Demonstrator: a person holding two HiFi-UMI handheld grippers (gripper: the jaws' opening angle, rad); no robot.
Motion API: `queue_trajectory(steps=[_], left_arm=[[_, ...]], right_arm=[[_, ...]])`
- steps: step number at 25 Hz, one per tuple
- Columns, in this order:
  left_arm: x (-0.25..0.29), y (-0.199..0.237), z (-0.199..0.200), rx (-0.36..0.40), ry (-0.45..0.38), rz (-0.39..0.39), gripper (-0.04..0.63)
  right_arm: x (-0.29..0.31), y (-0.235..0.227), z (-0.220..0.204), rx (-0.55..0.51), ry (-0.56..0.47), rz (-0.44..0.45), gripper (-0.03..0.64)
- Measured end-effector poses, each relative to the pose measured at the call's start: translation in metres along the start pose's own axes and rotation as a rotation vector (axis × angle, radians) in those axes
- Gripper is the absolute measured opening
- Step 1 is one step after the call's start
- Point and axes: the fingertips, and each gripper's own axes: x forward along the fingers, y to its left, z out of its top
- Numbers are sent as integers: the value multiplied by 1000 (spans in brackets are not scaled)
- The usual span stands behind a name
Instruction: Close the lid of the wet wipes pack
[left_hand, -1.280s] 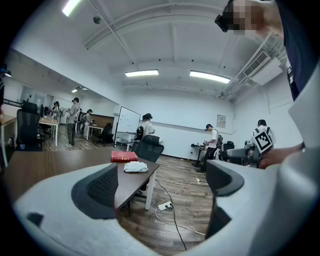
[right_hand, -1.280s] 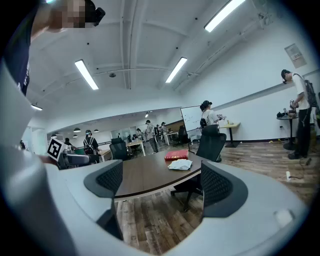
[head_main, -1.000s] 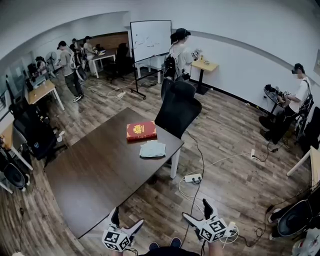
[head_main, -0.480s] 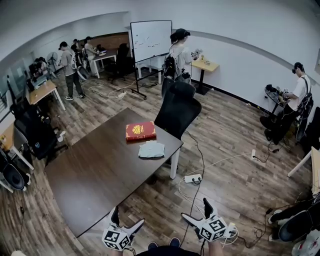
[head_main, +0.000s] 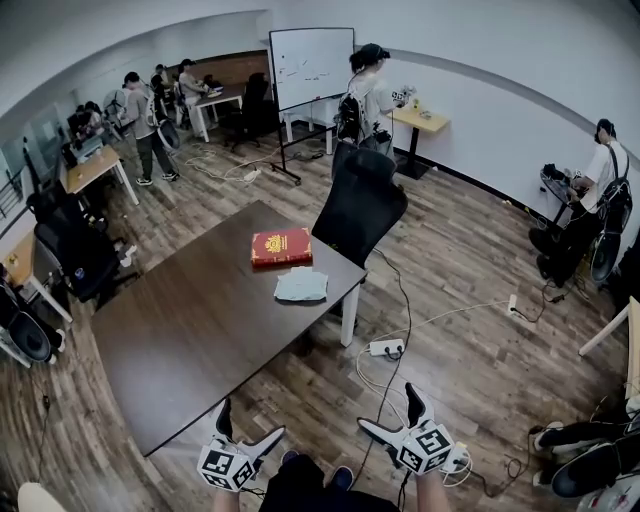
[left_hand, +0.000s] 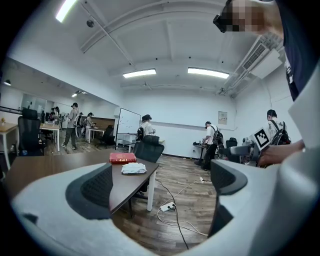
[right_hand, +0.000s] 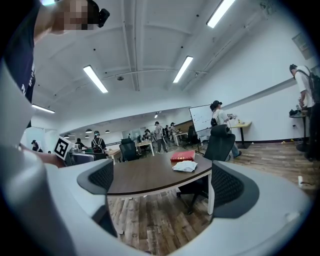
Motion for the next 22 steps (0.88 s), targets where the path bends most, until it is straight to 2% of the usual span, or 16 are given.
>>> queue_trajectory(steps=[8, 22], left_arm=[[19, 5, 3, -3, -17, 39, 600], [106, 45, 12, 27, -38, -39, 600]], right_arm=[[10, -21, 0, -19, 5, -5, 604], [62, -69, 11, -40, -37, -48, 604]])
